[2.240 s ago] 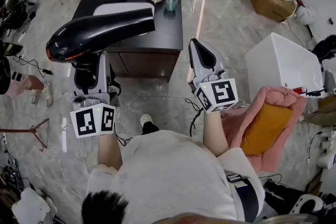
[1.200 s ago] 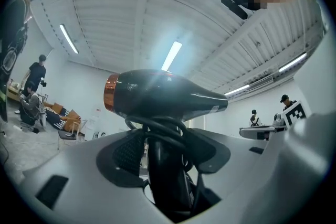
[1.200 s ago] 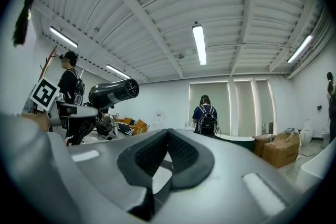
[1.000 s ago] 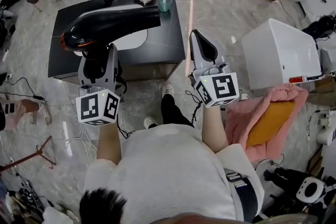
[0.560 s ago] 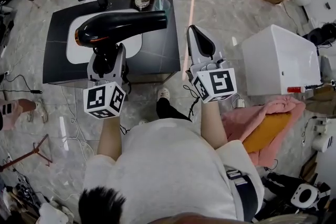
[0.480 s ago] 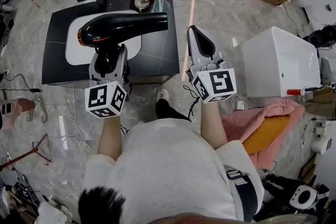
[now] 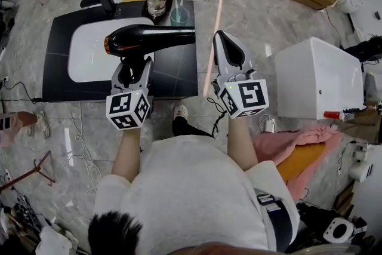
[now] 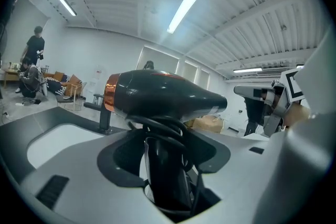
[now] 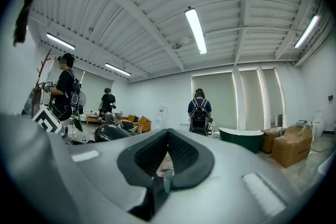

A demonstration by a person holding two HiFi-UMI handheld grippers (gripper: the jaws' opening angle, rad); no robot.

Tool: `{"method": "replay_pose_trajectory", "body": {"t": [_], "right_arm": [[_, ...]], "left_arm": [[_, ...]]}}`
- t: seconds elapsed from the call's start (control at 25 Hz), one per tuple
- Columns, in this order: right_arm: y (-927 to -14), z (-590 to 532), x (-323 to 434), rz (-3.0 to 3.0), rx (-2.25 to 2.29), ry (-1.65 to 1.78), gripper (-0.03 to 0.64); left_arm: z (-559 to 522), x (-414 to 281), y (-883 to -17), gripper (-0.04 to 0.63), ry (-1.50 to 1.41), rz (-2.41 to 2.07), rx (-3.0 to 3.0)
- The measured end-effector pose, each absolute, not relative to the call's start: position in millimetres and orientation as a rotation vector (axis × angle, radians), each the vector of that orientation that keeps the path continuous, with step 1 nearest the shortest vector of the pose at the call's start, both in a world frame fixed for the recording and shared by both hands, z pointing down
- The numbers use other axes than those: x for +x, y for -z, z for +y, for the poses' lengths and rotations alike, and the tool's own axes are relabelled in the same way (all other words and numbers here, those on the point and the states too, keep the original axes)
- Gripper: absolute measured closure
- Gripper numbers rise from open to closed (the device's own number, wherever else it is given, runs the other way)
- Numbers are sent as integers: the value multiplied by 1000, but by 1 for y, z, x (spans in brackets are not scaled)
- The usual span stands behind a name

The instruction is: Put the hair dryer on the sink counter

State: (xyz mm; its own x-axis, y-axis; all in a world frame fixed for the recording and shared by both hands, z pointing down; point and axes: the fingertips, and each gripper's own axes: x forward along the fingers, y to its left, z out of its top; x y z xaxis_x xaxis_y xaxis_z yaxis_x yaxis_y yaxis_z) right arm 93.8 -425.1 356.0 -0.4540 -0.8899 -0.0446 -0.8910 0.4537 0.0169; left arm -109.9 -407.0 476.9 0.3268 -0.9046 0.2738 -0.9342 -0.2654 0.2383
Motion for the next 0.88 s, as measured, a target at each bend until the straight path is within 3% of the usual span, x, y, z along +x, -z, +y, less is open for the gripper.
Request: {"method": "replay_pose_trajectory", "body": {"t": [0.88], "right_arm": [[-383, -495, 115, 2733, -1547, 19, 606]], "left_arm": [[-452, -52, -597, 347, -432, -1503, 2010]]}}
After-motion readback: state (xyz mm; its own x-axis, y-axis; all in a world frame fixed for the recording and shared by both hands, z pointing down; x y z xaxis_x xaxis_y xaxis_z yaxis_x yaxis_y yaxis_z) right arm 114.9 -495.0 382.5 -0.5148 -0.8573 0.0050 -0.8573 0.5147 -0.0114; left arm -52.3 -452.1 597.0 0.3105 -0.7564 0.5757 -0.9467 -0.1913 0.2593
